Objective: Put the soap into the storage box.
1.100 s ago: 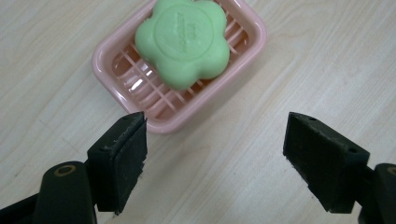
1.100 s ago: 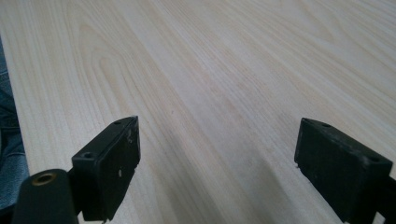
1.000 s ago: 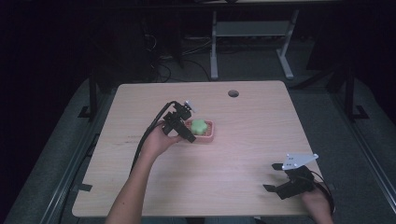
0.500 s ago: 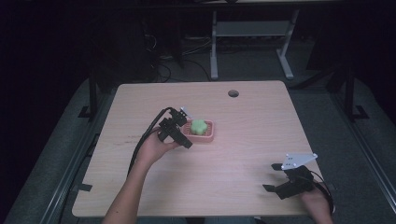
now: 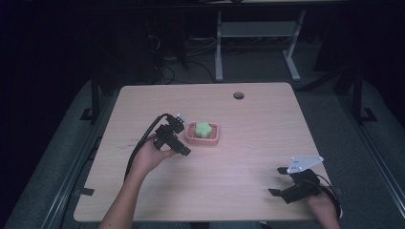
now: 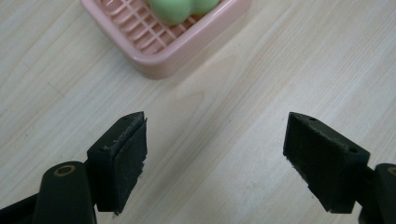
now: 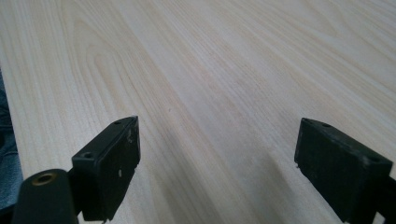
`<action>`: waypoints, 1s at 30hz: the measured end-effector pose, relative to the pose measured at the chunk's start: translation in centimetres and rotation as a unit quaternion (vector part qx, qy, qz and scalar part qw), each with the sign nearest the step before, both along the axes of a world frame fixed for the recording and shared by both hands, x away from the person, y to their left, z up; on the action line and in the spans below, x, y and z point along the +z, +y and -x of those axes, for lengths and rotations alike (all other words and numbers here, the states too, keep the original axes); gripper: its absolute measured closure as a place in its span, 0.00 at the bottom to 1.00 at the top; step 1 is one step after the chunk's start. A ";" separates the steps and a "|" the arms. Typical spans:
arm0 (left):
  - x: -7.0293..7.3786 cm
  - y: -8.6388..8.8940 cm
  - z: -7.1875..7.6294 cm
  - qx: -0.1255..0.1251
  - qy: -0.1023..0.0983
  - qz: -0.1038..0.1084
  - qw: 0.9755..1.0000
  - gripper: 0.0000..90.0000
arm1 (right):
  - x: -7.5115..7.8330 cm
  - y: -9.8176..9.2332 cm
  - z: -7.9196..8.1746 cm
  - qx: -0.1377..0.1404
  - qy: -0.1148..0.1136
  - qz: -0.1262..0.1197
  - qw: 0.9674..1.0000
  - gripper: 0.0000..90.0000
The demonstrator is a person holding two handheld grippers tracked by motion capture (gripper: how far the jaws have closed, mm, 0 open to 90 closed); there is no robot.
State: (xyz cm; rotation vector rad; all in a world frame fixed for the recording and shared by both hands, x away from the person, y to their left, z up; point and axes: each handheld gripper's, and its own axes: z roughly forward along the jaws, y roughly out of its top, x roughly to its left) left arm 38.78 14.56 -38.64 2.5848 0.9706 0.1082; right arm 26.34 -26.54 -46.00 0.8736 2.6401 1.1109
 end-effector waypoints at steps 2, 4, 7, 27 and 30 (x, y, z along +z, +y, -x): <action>-0.2 0.3 0.3 0.001 -0.001 0.001 1.000 0.24 | 0.0 0.0 0.0 -0.001 0.000 0.000 1.000 0.15; -0.2 0.5 0.3 -0.002 -0.003 0.000 1.000 0.24 | 0.0 0.0 0.0 -0.001 0.000 0.000 1.000 0.15; -0.4 0.8 0.6 0.001 -0.003 0.003 1.000 0.24 | 0.0 0.0 0.0 -0.002 0.001 0.000 1.000 0.15; -0.8 2.4 3.3 -0.005 -0.010 0.010 1.000 0.24 | -0.1 0.0 -0.1 -0.004 0.002 0.003 1.000 0.15; -0.8 2.6 3.7 -0.008 -0.012 0.011 1.000 0.24 | -0.1 0.0 -0.1 -0.005 0.002 0.004 1.000 0.15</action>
